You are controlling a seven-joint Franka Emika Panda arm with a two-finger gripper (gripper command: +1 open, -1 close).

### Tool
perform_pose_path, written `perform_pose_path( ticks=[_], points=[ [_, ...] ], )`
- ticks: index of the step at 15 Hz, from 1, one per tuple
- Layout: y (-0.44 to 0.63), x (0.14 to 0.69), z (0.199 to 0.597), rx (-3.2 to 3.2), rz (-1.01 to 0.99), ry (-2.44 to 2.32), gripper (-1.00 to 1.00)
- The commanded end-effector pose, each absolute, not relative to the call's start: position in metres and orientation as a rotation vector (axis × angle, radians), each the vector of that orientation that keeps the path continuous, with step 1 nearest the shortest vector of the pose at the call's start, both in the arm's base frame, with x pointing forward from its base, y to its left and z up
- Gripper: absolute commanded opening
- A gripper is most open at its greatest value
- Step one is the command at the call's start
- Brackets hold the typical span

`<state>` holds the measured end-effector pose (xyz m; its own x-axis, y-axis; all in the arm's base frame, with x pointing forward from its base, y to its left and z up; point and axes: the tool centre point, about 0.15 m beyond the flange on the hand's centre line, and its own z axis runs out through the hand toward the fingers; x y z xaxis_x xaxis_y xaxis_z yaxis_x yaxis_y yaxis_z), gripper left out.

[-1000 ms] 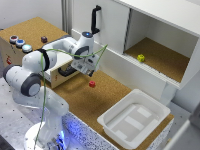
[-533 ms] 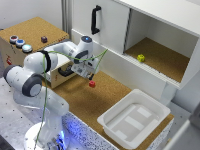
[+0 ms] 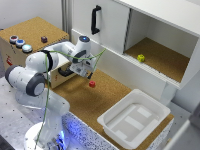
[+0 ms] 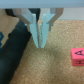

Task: Grasp the drawer handle and close it

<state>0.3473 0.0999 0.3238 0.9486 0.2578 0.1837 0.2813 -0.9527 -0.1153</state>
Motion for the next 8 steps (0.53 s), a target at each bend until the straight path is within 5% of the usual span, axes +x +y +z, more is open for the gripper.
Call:
perform_pose_path(
  ticks=[1,8],
  points=[
    [0.153,0.362,0.314,-2.992,-0.212,-0.455,-1.0],
    [0.222,0.343,0.317,-2.946,-0.171,-0.585,-1.0]
  ],
)
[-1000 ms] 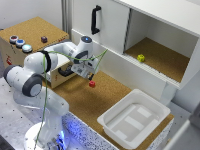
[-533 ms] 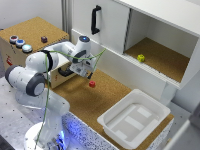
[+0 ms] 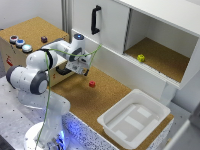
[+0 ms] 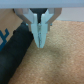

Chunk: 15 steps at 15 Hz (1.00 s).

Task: Grasp the drawer handle and close it

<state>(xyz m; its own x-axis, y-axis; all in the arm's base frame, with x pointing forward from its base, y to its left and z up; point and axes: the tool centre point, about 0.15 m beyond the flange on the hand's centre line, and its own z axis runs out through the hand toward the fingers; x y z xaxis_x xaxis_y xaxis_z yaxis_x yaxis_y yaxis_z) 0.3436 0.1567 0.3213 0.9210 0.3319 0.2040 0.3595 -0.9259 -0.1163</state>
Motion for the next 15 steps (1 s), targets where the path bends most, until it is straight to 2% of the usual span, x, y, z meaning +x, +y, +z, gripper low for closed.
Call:
perform_pose_path(
  ticks=[1,10,15],
  points=[
    [0.234,0.339,0.318,-2.929,-0.165,-0.611,-1.0],
    [0.304,0.326,0.341,-2.769,-0.11,-0.711,-1.0],
    [0.227,0.344,0.355,-2.836,-0.157,-0.581,-1.0]
  ],
)
